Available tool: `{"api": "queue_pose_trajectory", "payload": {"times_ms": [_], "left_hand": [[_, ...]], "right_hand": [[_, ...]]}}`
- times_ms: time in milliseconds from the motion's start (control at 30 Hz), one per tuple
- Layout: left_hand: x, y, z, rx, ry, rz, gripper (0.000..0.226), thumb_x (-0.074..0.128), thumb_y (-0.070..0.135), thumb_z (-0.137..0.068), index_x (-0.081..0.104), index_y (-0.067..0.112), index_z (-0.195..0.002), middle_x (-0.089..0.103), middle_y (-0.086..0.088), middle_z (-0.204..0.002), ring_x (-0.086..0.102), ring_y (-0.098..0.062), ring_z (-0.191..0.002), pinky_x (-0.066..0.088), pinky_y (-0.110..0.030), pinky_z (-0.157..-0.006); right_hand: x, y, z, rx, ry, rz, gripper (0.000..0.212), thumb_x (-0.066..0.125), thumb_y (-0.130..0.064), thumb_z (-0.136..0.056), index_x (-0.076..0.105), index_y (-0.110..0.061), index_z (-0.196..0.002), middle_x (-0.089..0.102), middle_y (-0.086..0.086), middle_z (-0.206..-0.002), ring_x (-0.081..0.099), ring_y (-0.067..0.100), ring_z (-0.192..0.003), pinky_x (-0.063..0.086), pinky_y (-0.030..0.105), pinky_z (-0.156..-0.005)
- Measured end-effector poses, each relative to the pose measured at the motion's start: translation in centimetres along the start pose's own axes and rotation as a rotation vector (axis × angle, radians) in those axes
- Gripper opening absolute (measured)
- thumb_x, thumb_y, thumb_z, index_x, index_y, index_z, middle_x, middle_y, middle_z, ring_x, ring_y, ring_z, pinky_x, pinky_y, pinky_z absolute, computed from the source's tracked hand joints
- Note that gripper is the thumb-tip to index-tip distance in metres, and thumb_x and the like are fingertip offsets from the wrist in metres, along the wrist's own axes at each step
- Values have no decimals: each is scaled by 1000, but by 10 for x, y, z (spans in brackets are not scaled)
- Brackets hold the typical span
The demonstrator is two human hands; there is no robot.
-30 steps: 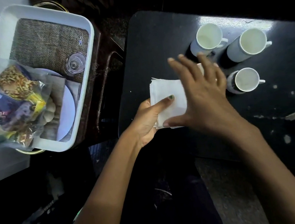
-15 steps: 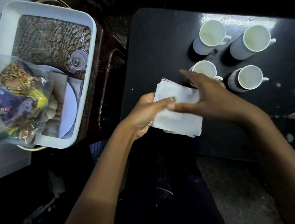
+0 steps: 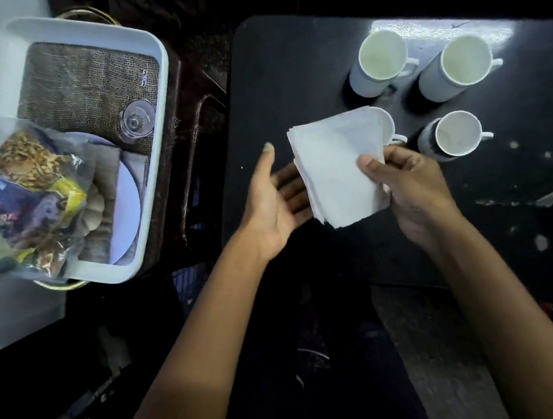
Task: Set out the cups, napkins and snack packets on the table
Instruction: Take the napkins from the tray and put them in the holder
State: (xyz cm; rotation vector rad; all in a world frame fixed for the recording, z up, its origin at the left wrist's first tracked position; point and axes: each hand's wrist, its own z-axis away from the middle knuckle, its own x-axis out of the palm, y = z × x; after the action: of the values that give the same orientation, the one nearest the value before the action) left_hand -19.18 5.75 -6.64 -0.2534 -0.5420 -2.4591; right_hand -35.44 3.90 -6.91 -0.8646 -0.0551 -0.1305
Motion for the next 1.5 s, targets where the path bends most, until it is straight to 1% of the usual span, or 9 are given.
{"api": "queue_pose_trajectory", "payload": {"times_ms": [67, 167, 300, 567, 767, 933, 1167, 1300, 1500], "left_hand": [[3, -17, 5, 30, 16, -98, 45, 46, 54, -91, 66, 15, -103, 73, -3, -89, 69, -16, -80, 57, -30, -67], [11, -36, 7, 288, 115, -202, 20, 53, 26, -95, 67, 14, -91, 73, -6, -88, 68, -16, -79, 54, -29, -69], [20, -39, 6, 486, 131, -294, 19, 52, 8, -94, 68, 16, -88, 72, -4, -88, 66, -16, -82, 54, -33, -77], [32, -40, 4, 522, 221, -492, 14, 57, 8, -90, 71, 6, -89, 71, -2, -85, 62, -7, -76, 49, -18, -65], [52, -37, 14, 521, 272, -594, 17, 63, 5, -84, 72, 11, -97, 73, -2, -90, 68, -14, -84, 55, -30, -77], [89, -38, 18, 626, 308, -780, 13, 66, 13, -79, 73, 21, -86, 72, 11, -78, 67, 0, -73, 52, -19, -67], [176, -66, 12, 729, 129, -1037, 12, 63, 11, -84, 71, 18, -88, 67, 18, -76, 59, 9, -66, 45, -7, -63], [236, -94, 6, 741, -51, -1144, 15, 65, 8, -82, 68, 19, -92, 70, 8, -87, 64, -4, -76, 51, -17, -72], [319, -153, -3, 772, -313, -1246, 13, 66, 9, -81, 69, 18, -90, 67, 13, -79, 64, -1, -74, 54, -22, -75]], "right_hand": [[-1, 5, 3, -46, 40, 26, 9, 66, -5, -84, 66, -13, -80, 72, -9, -67, 65, 3, -61, 52, 17, -58], [-4, 10, 7, -88, 43, 85, 9, 64, -8, -87, 67, -15, -81, 71, -12, -66, 63, -1, -59, 48, 13, -54], [-9, 16, 7, -89, 59, 137, 16, 59, -12, -90, 68, -20, -79, 72, -11, -72, 62, 1, -68, 49, 15, -62], [-26, 11, 8, -117, 253, 88, 15, 62, -5, -86, 68, -19, -83, 69, -8, -77, 61, -4, -64, 48, 11, -61], [-43, 4, 19, -95, 321, 154, 15, 67, -10, -82, 69, -24, -77, 71, -4, -76, 64, 8, -71, 53, 29, -69], [-68, -4, 28, -150, 397, 205, 5, 68, -15, -81, 72, -17, -84, 70, -9, -75, 61, -3, -63, 47, 12, -59], [-138, -25, 47, -230, 591, 125, 10, 66, -12, -84, 68, -22, -85, 66, -17, -75, 60, -8, -65, 47, 7, -61], [-193, -35, 56, -257, 724, 37, 9, 67, -10, -84, 67, -19, -85, 64, -16, -74, 60, -8, -63, 47, 7, -62], [-266, -39, 68, -376, 1110, -106, 10, 64, -8, -85, 63, -17, -87, 60, -14, -73, 55, -10, -62, 42, 8, -63]]}}
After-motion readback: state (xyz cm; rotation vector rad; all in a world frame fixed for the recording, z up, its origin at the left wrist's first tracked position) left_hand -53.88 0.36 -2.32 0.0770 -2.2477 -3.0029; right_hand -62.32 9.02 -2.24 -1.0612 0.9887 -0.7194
